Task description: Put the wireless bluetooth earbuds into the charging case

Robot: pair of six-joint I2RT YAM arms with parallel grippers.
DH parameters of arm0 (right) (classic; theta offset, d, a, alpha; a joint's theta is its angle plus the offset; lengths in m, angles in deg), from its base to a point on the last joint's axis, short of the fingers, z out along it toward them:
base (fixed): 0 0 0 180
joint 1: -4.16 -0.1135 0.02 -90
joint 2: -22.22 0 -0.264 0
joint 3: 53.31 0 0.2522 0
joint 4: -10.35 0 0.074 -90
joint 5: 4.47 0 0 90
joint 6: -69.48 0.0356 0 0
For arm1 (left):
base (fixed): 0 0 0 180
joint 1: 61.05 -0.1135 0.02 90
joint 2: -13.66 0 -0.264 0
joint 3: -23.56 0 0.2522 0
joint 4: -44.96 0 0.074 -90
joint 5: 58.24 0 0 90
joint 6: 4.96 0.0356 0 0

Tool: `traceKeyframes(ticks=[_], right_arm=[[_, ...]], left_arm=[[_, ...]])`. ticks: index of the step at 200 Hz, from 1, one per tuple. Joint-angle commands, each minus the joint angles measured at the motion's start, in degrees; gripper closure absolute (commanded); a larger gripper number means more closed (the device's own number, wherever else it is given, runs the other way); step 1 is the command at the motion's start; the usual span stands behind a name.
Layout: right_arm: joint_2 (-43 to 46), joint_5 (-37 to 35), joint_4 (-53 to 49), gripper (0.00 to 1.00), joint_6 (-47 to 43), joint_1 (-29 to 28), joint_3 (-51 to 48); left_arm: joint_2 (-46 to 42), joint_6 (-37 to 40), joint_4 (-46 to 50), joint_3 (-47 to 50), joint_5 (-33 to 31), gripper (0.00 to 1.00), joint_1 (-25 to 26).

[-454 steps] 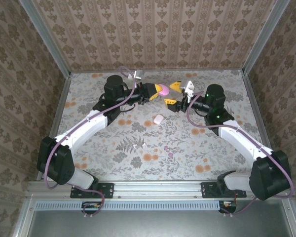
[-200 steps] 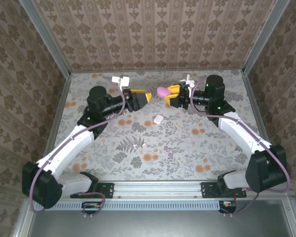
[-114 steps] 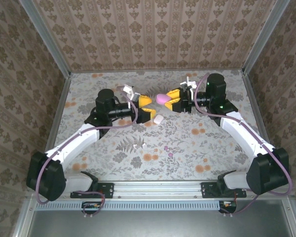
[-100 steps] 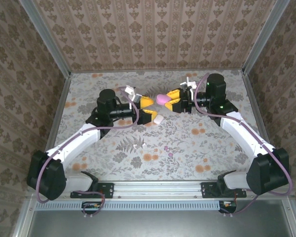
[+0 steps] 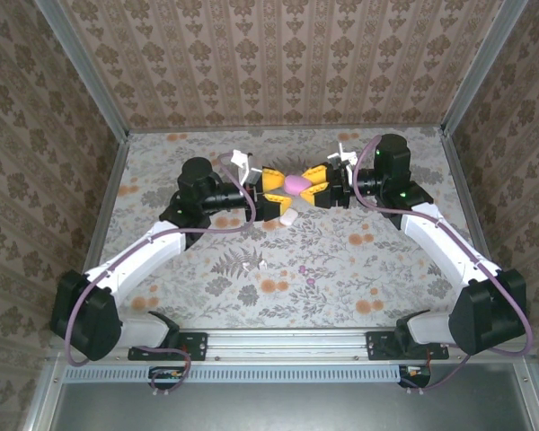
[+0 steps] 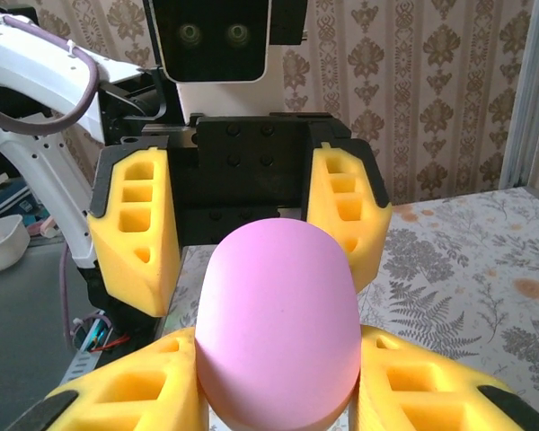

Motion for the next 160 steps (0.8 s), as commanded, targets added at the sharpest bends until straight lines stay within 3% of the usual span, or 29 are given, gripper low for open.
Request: traceKeyframes(ticks=[1,55,160], right_arm=[[0.9,2.3,-1.1,0.63,-1.9,-0.5,2.0],[0.6,2.2,-0.2,0.63,-1.8,-1.1,2.0],[0.6,2.0,0.1,0.63,-1.7,-1.4,2.0]], left_arm=[[0.3,-0.3,-1.1,-1.9,1.5,0.37,0.5],[1.1,-0.5,-0.8,-2.7,1.5,0.40,1.1],[1.5,-0.2,0.4,-3.2,1.6,0.55,1.5]])
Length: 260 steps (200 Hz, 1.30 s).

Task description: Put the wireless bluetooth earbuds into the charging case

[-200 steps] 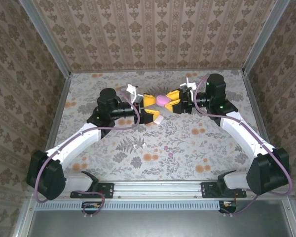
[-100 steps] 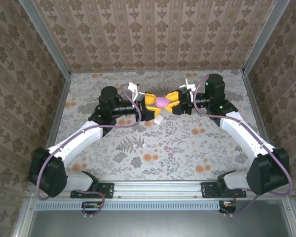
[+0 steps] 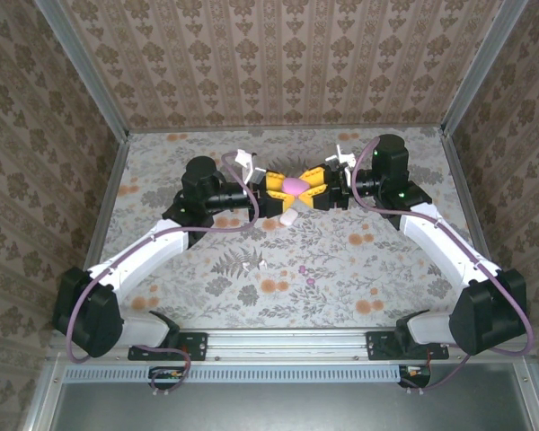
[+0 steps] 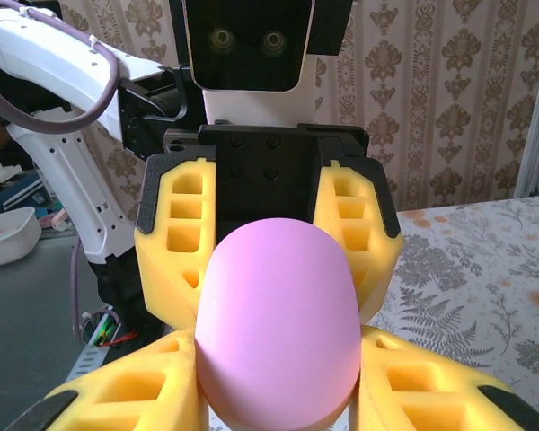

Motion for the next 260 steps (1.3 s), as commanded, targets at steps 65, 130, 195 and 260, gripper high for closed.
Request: traceKeyframes(ticks=[65,130,195,260], right_arm=[[0.3,0.8,0.2,0.63,-0.6,-0.6,1.9],[0.3,0.1,0.0,0.60,-0.1,-0.6,1.8],[2.7,-6.1,-0.3,0.41,1.0,0.0,-1.4],[7.0,-10.0,0.1,0.36,2.3,0.7,-5.3]], left_arm=[[0.5,0.9,0.7,-2.4,1.7,0.60,0.5],[0.3,1.6,1.2,-2.6,2.4,0.65,0.7],[-1.1,1.6,-1.5,-1.0,-0.5,0.68,0.7],[-2.7,0.6,-6.4,2.2,-4.8,0.68,0.7]])
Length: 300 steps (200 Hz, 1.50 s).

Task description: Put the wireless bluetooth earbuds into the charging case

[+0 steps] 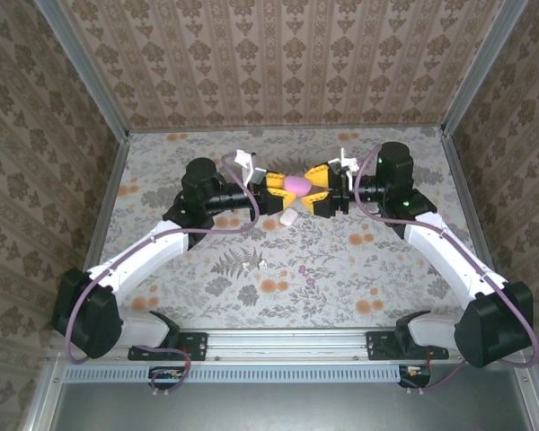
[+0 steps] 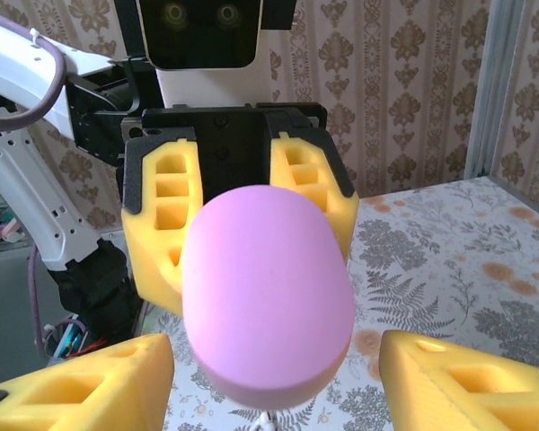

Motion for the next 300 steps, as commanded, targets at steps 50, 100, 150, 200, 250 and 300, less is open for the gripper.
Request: traceKeyframes(ticks=[50,100,150,200,250,300], right_arm=[[3.3,-4.7,2.2,0.36,4.1,0.7,-1.4],[2.3,-8.2,4.3,0.37,7.1,0.7,-0.8],[2.2,-9.0,6.6,0.37,10.5,0.7,-0.1],[2.4,-10.8,6.3,0.37,11.1,0.7,0.5],[2.1,-12.0,7.0,0.37,13.1,0.7,0.6],[2.2,-16.8,3.7,0.34,13.6,0.7,1.6]], left_arm=[[-2.4,-0.7,-5.8,2.1,-2.0,0.69,0.5],[-2.1,-1.3,-6.7,2.1,-2.0,0.69,1.2],[-2.0,-0.7,-6.3,2.5,-1.8,0.69,1.5],[-2.4,0.6,-4.6,2.2,-1.7,0.69,1.5],[-2.8,1.4,-3.5,2.3,-1.9,0.70,1.4],[-2.9,1.5,-3.6,2.6,-2.3,0.69,1.4]])
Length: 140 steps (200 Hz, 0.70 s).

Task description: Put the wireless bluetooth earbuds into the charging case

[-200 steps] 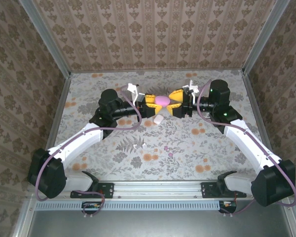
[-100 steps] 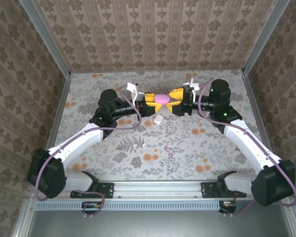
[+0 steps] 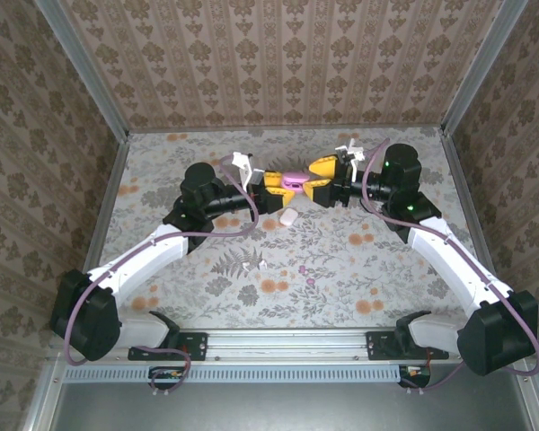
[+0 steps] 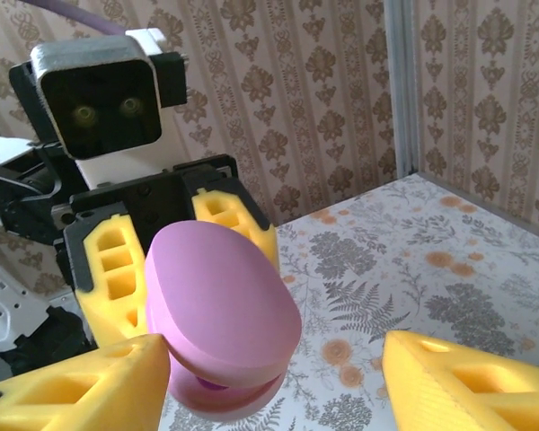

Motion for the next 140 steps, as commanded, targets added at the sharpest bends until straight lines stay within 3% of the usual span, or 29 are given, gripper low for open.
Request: traceKeyframes(ticks=[1,71,140], right_arm=[[0.1,-6.4,-1.4,0.33,1.4,0.4,2.4],[0.8,-8.9,-6.3,0.30,7.8,0.6,5.8],[2.7,-18.9,-28.7,0.35,14.8,3.1,11.4]], left_arm=[[-2.2,1.4,-1.0,0.3,2.2,0.70,0.9],[-2.4,1.7,-1.4,1.2,-0.1,0.69,0.9],[-4.7,3.2,-3.3,5.4,-7.9,0.69,0.5]])
